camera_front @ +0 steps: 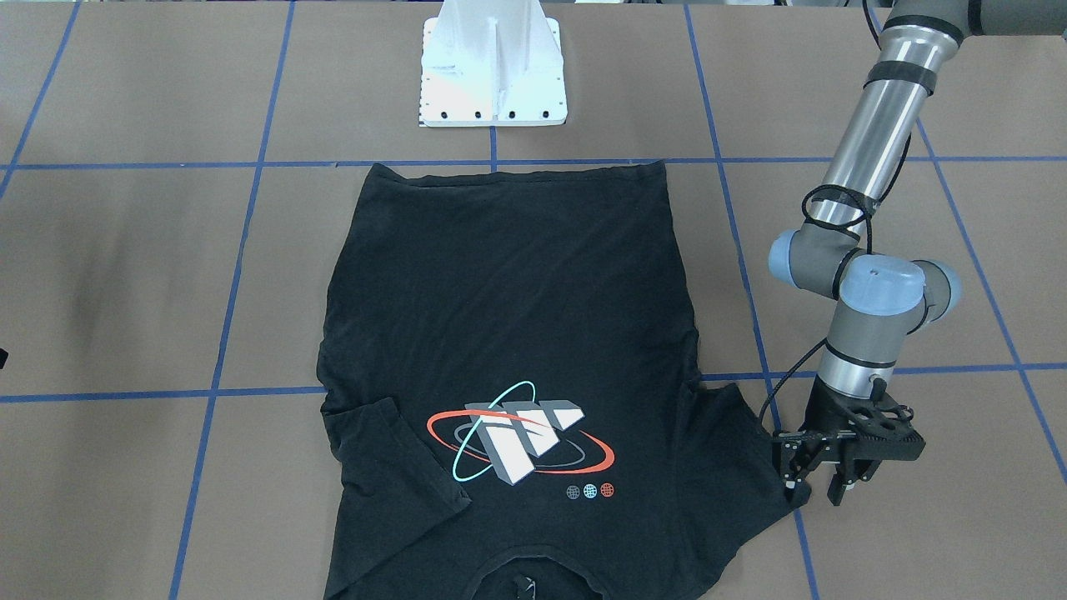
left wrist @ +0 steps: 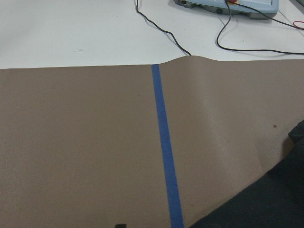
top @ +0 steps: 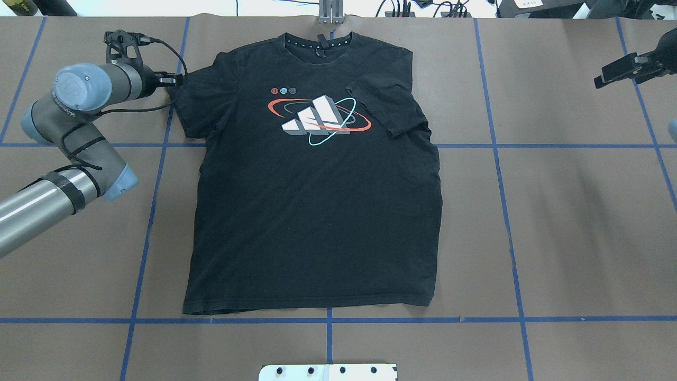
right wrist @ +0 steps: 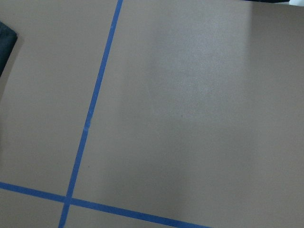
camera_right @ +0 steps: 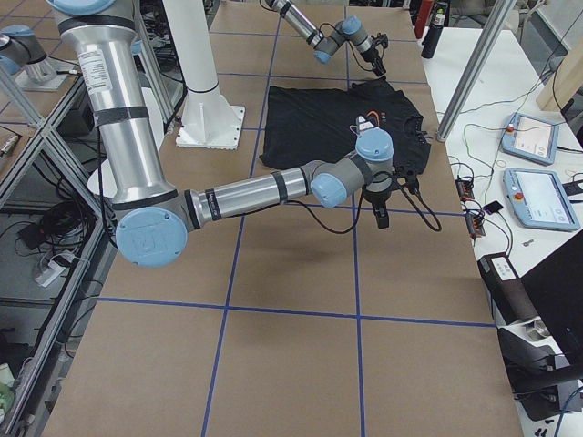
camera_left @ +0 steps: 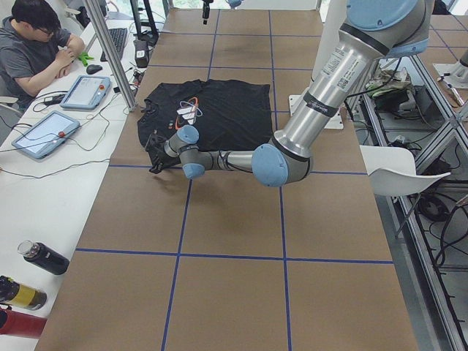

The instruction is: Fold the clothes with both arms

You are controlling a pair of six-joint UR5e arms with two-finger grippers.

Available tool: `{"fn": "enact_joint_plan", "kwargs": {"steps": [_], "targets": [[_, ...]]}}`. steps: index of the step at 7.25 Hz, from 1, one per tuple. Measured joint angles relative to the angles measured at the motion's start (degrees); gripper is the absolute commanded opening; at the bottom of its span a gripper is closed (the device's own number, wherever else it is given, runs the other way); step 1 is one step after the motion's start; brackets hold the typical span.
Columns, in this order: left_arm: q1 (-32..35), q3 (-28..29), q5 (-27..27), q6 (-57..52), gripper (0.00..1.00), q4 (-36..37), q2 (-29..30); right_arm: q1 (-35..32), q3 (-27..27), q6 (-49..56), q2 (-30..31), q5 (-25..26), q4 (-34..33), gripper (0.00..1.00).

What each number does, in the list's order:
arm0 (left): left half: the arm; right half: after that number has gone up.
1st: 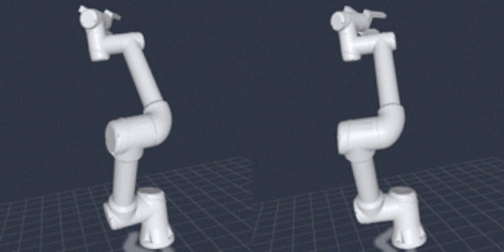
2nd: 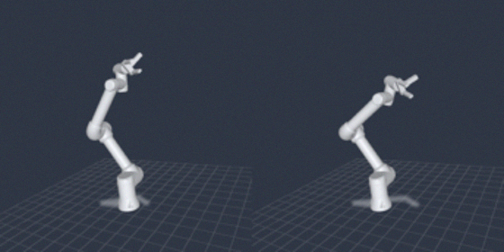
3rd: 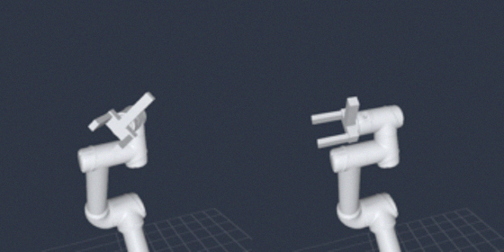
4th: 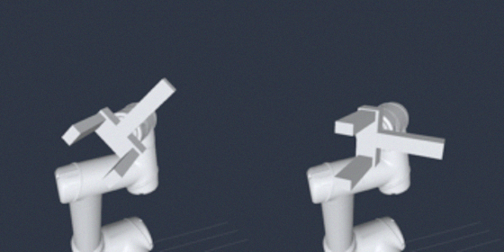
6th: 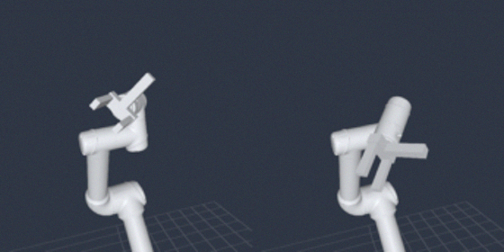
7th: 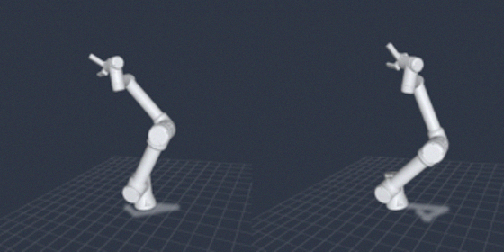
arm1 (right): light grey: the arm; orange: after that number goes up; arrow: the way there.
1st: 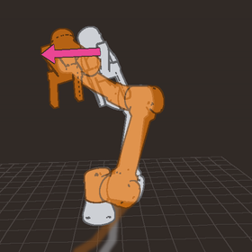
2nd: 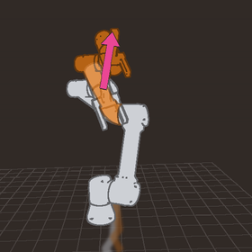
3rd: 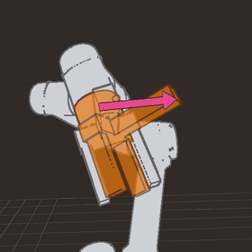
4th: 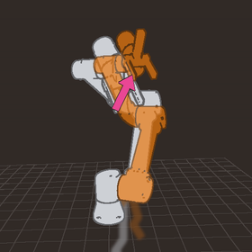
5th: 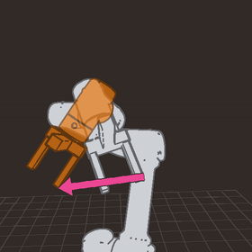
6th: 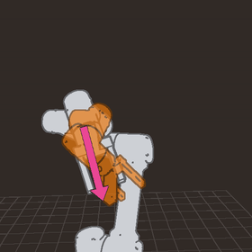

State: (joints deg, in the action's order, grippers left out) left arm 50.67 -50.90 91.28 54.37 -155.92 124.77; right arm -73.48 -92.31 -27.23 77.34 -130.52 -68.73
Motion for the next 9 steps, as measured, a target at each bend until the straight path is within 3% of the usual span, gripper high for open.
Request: {"fn": "enact_joint_plan", "kwargs": {"steps": [7, 8, 9], "targets": [[-0.6, 0.0, 0.0, 0.0, 0.49, 0.0, -0.5, 0.1, 0.6, -0.1, 0.0, 0.2, 0.1, 1.00], [-0.8, 0.0, 0.0, 0.0, 0.42, 0.0, -0.5, 0.1, 0.6, -0.1, -0.1, 0.2, 0.1, 1.00], [-1.0, 0.0, 0.0, 0.0, 0.18, 0.0, -0.5, 0.1, 0.7, -0.1, -0.1, 0.2, 0.1, 1.00]]}}
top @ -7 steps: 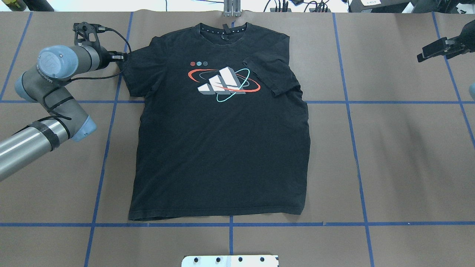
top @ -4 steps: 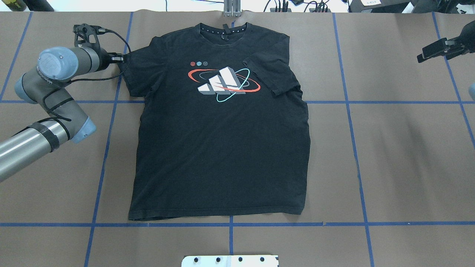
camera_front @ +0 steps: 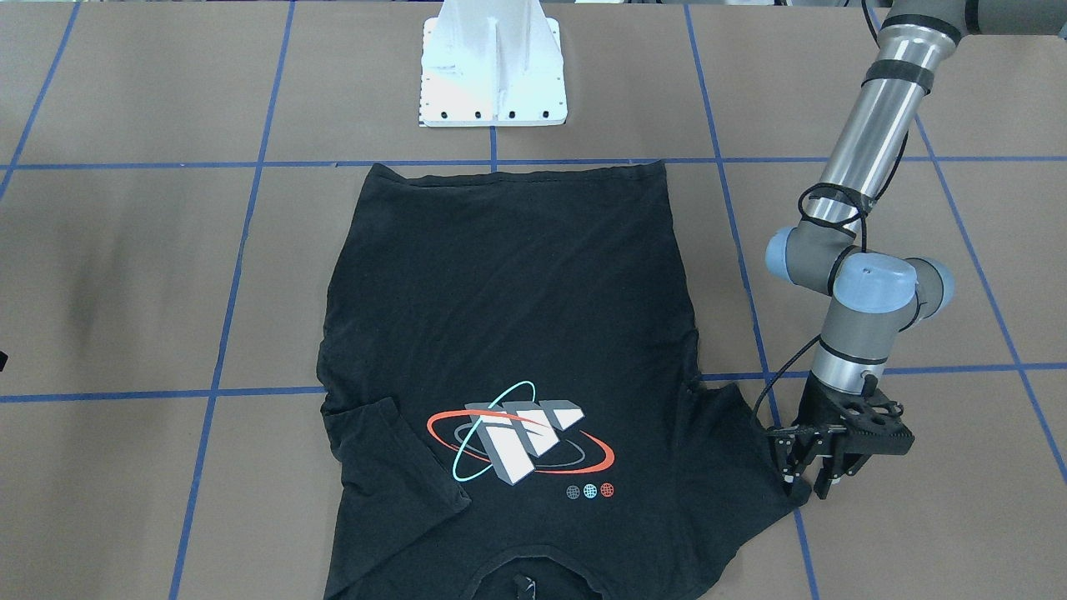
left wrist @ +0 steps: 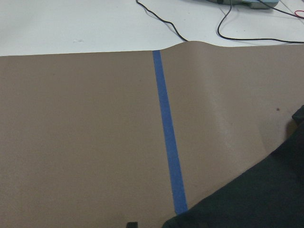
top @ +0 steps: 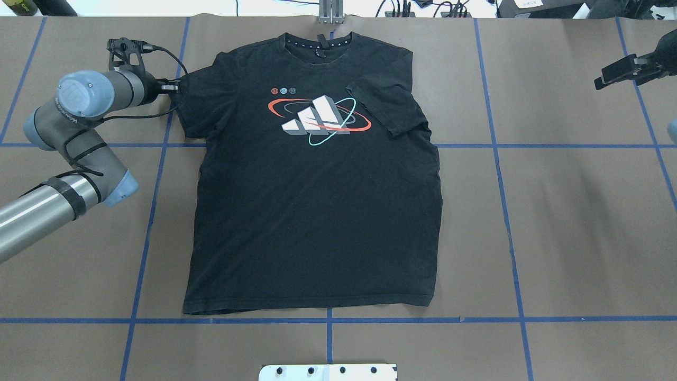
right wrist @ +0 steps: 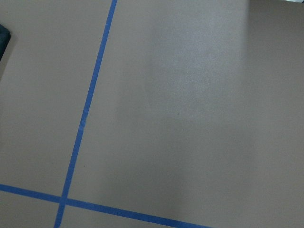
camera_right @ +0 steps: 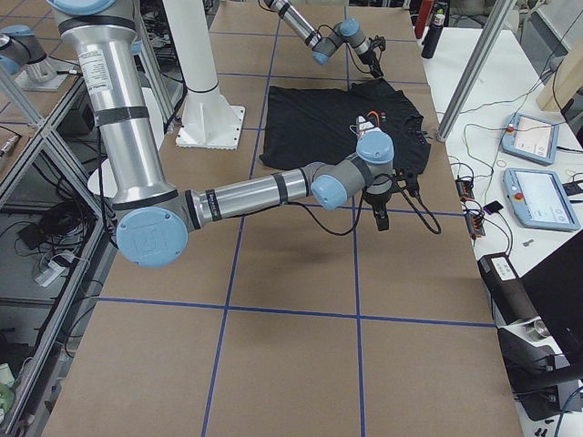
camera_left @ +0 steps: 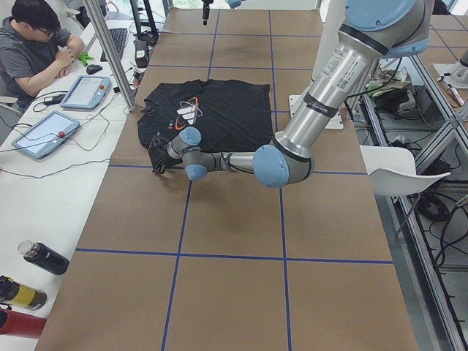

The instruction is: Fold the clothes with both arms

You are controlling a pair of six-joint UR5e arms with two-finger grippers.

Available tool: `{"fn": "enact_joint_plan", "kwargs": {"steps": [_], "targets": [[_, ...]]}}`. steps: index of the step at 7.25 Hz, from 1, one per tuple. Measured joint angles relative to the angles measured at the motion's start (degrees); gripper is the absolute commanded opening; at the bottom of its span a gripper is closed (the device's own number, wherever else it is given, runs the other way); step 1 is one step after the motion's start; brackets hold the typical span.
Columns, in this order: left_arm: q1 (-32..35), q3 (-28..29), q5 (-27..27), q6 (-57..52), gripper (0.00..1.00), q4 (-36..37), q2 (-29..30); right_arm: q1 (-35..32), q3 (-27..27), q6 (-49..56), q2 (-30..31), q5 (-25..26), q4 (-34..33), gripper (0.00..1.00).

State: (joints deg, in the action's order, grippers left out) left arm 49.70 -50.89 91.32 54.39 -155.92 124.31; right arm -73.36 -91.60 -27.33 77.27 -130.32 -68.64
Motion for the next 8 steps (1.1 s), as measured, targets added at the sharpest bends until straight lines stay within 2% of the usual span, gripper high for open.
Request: {"fn": "enact_joint_plan", "kwargs": {"steps": [1, 4, 8], "targets": [[-0.1, 0.0, 0.0, 0.0, 0.02, 0.0, 0.0, 0.0, 0.1, 0.0, 0.0, 0.0, 0.0, 1.00], [-0.1, -0.4, 0.1, 0.0, 0.00, 0.0, -0.3, 0.1, 0.1, 0.0, -0.1, 0.1, 0.0, 1.00], [1.0, -9.6, 3.9, -0.2, 0.00, 3.6, -2.5, 0.1, 0.1, -0.1, -0.4, 0.1, -0.1, 1.00]]}}
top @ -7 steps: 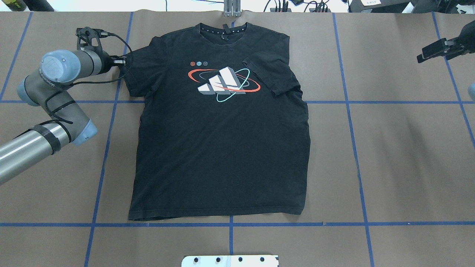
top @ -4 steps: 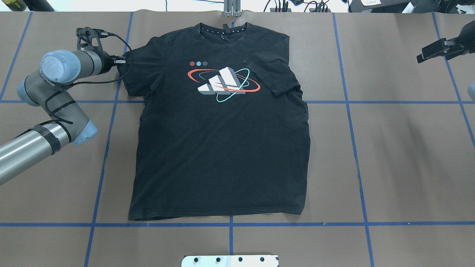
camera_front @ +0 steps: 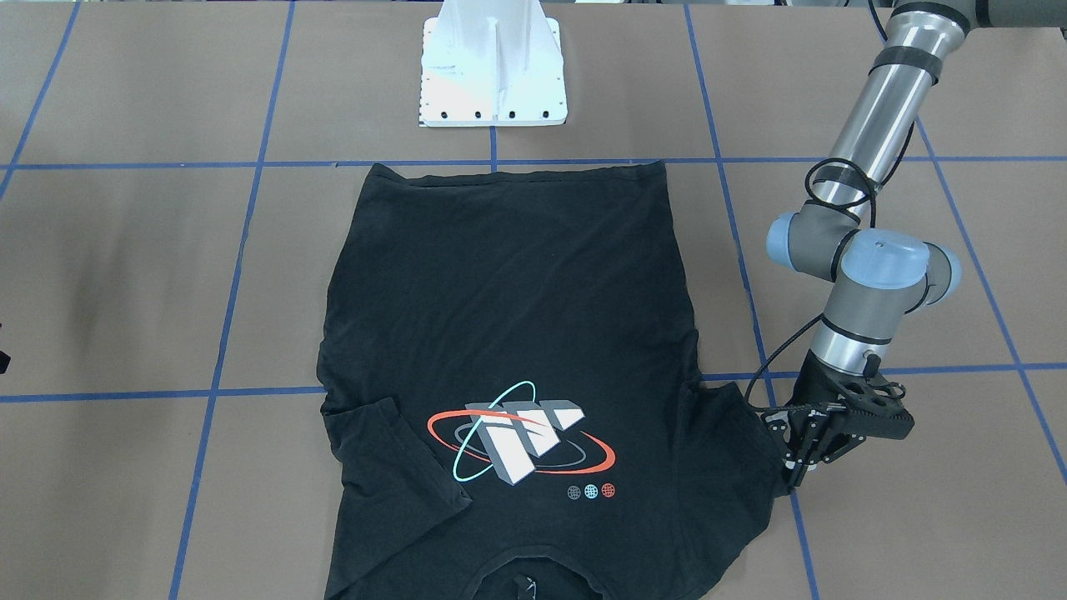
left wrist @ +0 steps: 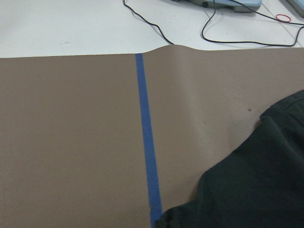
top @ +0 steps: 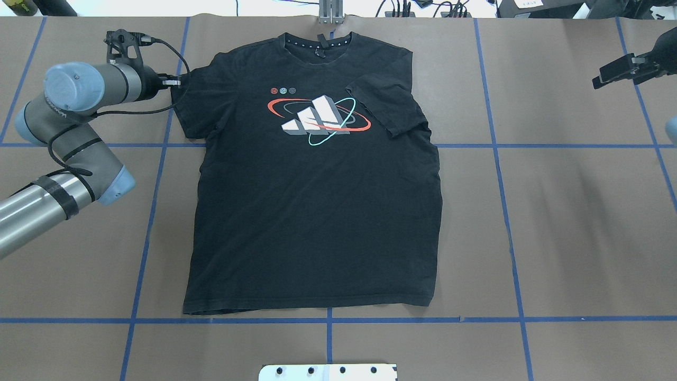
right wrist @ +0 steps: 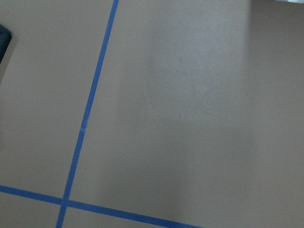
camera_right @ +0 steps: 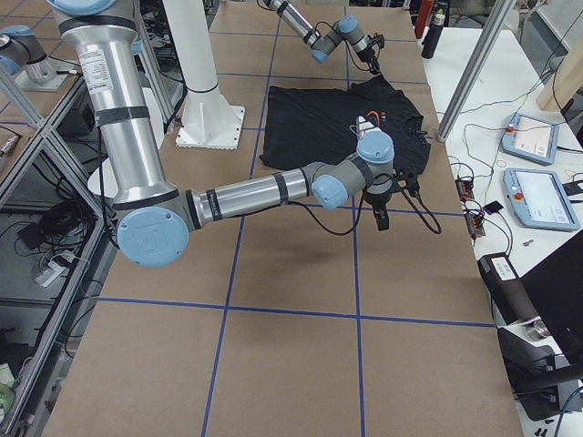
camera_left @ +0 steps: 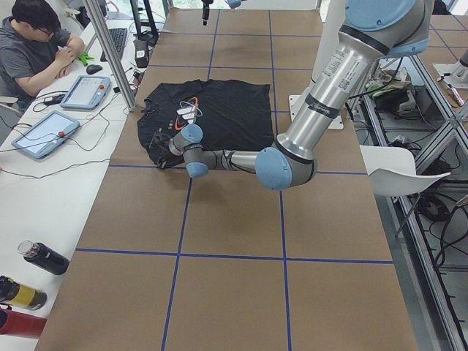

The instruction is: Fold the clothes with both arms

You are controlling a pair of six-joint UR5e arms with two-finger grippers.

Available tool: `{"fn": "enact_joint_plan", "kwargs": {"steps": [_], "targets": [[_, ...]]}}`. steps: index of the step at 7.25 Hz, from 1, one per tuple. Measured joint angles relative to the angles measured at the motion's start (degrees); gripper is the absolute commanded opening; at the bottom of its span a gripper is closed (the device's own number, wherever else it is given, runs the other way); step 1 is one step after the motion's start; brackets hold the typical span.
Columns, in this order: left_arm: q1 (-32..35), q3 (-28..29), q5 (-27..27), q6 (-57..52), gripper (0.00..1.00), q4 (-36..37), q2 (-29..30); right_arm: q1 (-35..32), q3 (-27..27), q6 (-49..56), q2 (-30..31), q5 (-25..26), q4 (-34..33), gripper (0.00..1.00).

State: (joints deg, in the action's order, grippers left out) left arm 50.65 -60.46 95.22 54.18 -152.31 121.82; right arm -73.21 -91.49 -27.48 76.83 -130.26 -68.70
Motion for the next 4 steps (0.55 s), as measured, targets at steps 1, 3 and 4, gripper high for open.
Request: {"fn": "enact_joint_plan", "kwargs": {"steps": [1, 3, 4], "targets": [[0.2, -3.2, 0.2, 0.2, 0.00, 4.8, 0.3, 0.0, 0.0, 0.0, -0.1, 0.0, 0.0, 1.00], [0.1, -9.2, 0.0, 2.5, 0.00, 18.2, 3.6, 0.0, 0.0, 0.0, -0.2, 0.0, 0.0, 1.00], [-0.3, -10.2, -0.2, 4.6, 0.00, 24.2, 6.4, 0.0, 0.0, 0.0, -0.2, 0.0, 0.0, 1.00]]}}
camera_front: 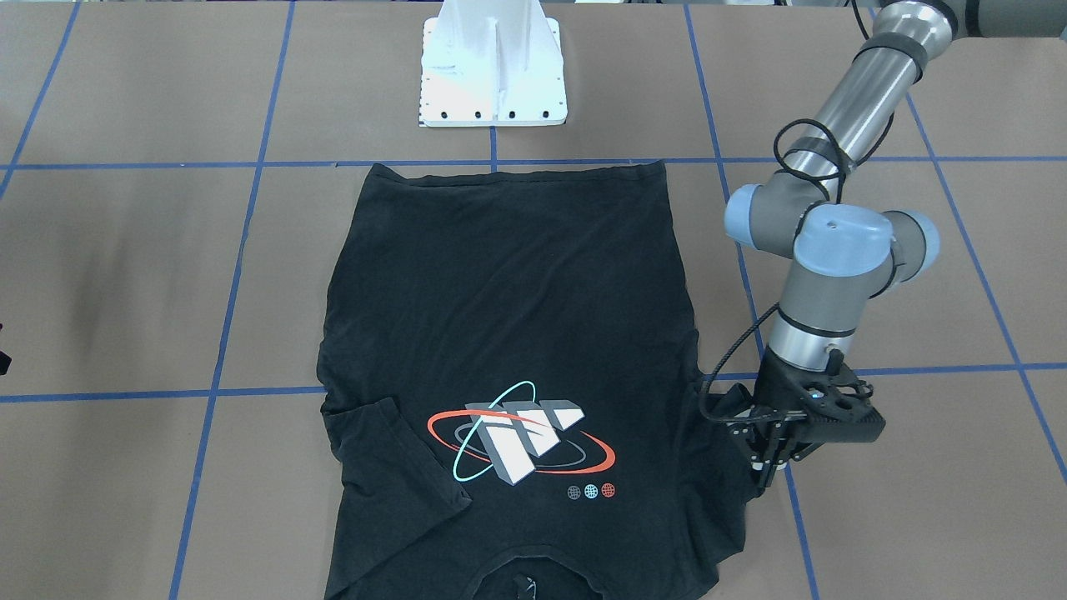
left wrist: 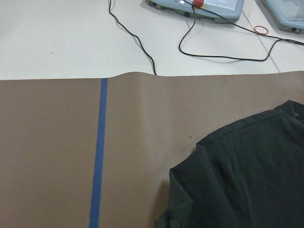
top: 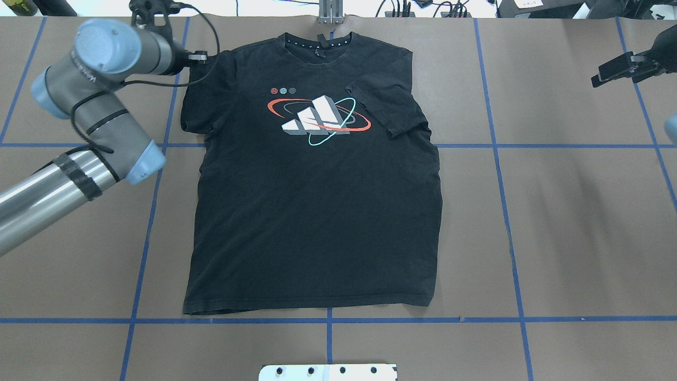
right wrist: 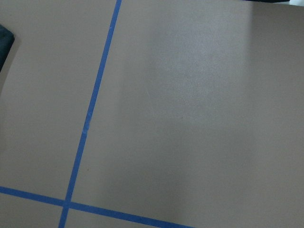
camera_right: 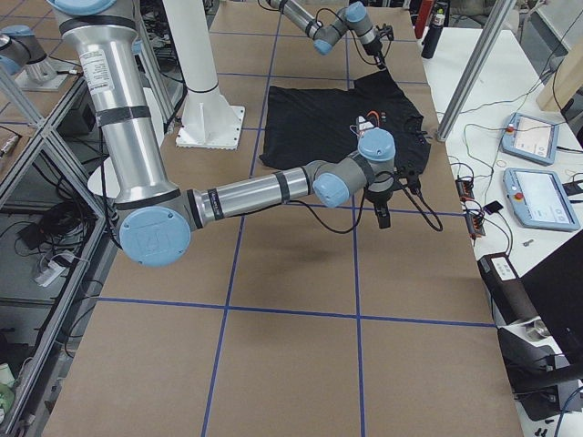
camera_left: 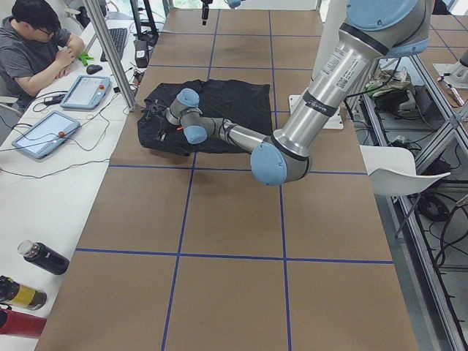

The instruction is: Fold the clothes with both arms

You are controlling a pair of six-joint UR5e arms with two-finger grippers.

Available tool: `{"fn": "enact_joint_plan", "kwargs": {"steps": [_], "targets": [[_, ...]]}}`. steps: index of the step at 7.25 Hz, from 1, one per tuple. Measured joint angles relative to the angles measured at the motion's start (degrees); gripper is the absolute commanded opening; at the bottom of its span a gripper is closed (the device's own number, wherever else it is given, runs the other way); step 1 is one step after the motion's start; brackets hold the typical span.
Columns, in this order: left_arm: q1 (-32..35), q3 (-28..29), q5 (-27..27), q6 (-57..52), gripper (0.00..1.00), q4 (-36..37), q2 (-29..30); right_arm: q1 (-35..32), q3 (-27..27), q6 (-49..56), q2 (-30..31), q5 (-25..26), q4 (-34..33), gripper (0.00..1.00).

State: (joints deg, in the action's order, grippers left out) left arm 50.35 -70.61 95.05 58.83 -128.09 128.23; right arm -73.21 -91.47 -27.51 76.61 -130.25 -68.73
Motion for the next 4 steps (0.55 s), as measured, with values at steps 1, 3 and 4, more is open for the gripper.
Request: {"fn": "enact_joint_plan", "kwargs": {"steps": [1, 3, 4], "targets": [[-1.1, 0.0, -0.4, 2.4, 0.00, 4.8, 3.1, 0.0, 0.0, 0.0, 0.0, 0.0, 0.0, 1.00], [-4.5, 3.1, -2.6, 7.9, 0.00, 9.4, 8.8, 0.0, 0.1, -0.1, -0.1, 0.0, 0.0, 1.00], [-5.9, 4.7, -3.2, 9.8, 0.00, 9.9, 10.5, 0.0, 0.2, -0.1, -0.2, 0.0, -0.1, 1.00]]}}
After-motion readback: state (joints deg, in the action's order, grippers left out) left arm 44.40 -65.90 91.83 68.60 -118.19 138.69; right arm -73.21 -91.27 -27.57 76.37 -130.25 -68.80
